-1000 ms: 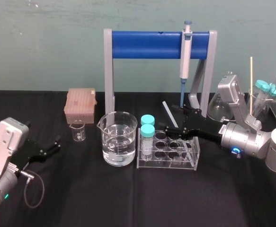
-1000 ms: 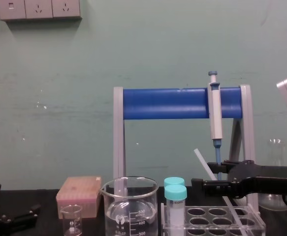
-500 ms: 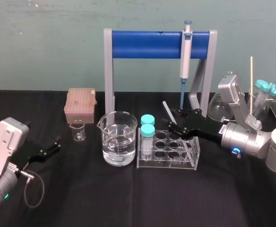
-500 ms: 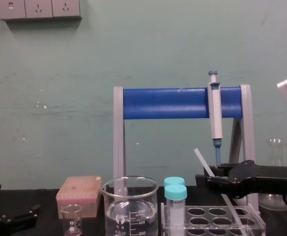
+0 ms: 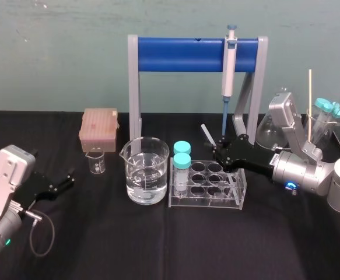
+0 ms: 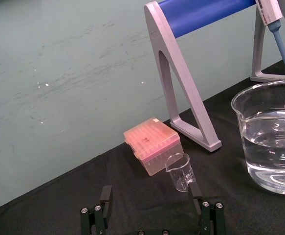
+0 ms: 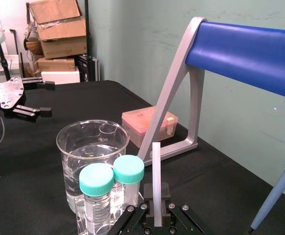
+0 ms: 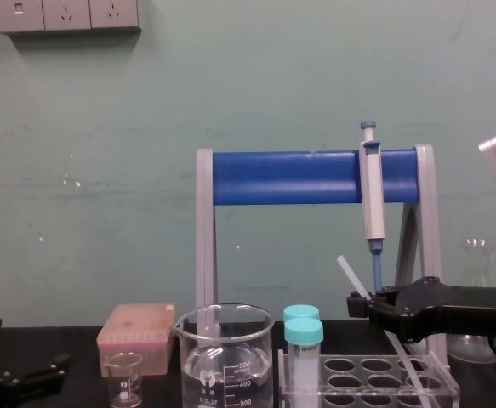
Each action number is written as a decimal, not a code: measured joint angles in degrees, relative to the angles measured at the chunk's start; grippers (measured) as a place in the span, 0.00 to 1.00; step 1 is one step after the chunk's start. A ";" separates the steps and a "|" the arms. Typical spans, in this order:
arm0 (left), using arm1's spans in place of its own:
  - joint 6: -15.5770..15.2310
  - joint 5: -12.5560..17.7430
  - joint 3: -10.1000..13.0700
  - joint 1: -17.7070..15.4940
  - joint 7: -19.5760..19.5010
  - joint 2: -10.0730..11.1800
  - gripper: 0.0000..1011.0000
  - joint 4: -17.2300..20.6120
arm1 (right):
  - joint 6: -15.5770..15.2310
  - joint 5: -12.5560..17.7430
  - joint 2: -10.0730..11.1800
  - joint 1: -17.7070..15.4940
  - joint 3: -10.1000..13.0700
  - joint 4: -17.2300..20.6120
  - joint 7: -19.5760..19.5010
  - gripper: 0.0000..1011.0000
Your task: Pick up the stirring rod with one hand, then place it down.
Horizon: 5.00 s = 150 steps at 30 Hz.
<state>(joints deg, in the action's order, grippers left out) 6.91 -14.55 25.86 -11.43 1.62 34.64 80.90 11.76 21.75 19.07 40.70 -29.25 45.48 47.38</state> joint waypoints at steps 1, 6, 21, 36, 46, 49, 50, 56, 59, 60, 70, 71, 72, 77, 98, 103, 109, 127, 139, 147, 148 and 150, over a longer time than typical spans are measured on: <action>0.00 0.00 0.00 0.00 0.00 0.00 0.99 0.00 | 0.00 0.00 0.00 0.00 0.00 0.00 0.00 0.07; 0.00 0.00 0.00 0.00 0.00 0.00 0.99 0.00 | 0.00 0.00 0.00 0.00 0.00 0.00 0.00 0.07; 0.00 0.00 0.00 0.00 0.00 0.00 0.99 0.00 | -0.96 9.79 -0.75 -2.92 7.09 9.68 -0.52 0.07; 0.00 0.00 0.00 0.00 0.00 0.00 0.99 0.00 | 10.22 3.21 0.73 -10.79 7.21 24.50 -9.61 0.07; 0.00 0.00 0.00 0.00 0.00 0.00 0.99 0.00 | 11.25 -1.13 1.53 -17.06 9.02 26.51 -15.30 0.07; 0.00 0.00 0.00 0.00 0.00 0.00 0.99 0.00 | 11.33 -1.47 1.37 -17.80 9.81 26.08 -16.07 0.07; 0.00 0.00 0.00 0.00 0.00 0.00 0.99 0.00 | 11.34 -1.56 1.26 -18.00 10.19 25.89 -16.29 0.07; 0.00 0.00 0.00 0.00 0.00 0.00 0.99 0.00 | 11.25 -1.74 1.00 -18.14 10.87 25.58 -16.72 0.07; 0.00 0.00 0.00 0.00 0.00 0.00 0.99 0.00 | 11.25 -1.74 1.02 -18.14 10.80 25.58 -16.71 0.07; 0.00 0.00 0.00 0.00 0.00 0.00 0.99 0.00 | 11.25 -1.74 1.03 -18.14 10.78 25.58 -16.70 0.07; 0.00 0.00 0.00 0.00 0.00 0.00 0.99 0.00 | 11.26 -1.73 1.07 -18.12 10.62 25.65 -16.65 0.07; 0.00 0.00 0.00 0.00 0.00 0.00 0.99 0.00 | 11.26 -1.73 1.07 -18.12 10.61 25.65 -16.65 0.07; 0.00 0.00 0.00 0.00 0.00 0.00 0.99 0.00 | 11.26 -1.73 1.08 -18.11 10.61 25.66 -16.65 0.07; 0.00 0.00 0.00 0.00 0.00 0.00 0.99 0.00 | 11.27 -1.72 1.10 -18.10 10.57 25.70 -16.63 0.07; 0.00 0.00 0.00 0.00 0.00 0.00 0.99 0.00 | 11.27 -1.71 1.12 -18.09 10.50 25.72 -16.58 0.07; 0.00 0.00 0.00 0.00 0.00 0.00 0.99 0.00 | 11.27 -1.71 1.12 -18.09 10.50 25.72 -16.56 0.07; 0.00 0.00 0.00 0.00 0.00 0.00 0.99 0.00 | 11.27 -1.71 1.12 -18.10 10.50 25.72 -16.56 0.07; 0.00 0.00 0.00 0.00 0.00 0.00 0.99 0.00 | 11.27 -1.71 1.12 -18.10 10.50 25.72 -16.56 0.07; 0.00 0.00 0.00 0.00 0.00 0.00 0.99 0.00 | 11.27 -1.71 1.12 -18.10 10.50 25.72 -16.56 0.07; 0.00 0.00 0.00 0.00 0.00 0.00 0.99 0.00 | 11.27 -1.71 1.12 -18.10 10.50 25.72 -16.56 0.07; 0.00 0.00 0.00 0.00 0.00 0.00 0.99 0.00 | 11.27 -1.71 1.12 -18.10 10.50 25.72 -16.56 0.07; 0.00 0.00 0.00 0.00 0.00 0.00 0.99 0.00 | 11.27 -1.71 1.12 -18.10 10.50 25.72 -16.56 0.07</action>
<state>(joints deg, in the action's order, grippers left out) 6.90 -14.55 25.86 -11.43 1.62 34.65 80.90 23.02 20.03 20.19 22.61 -18.75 71.20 30.82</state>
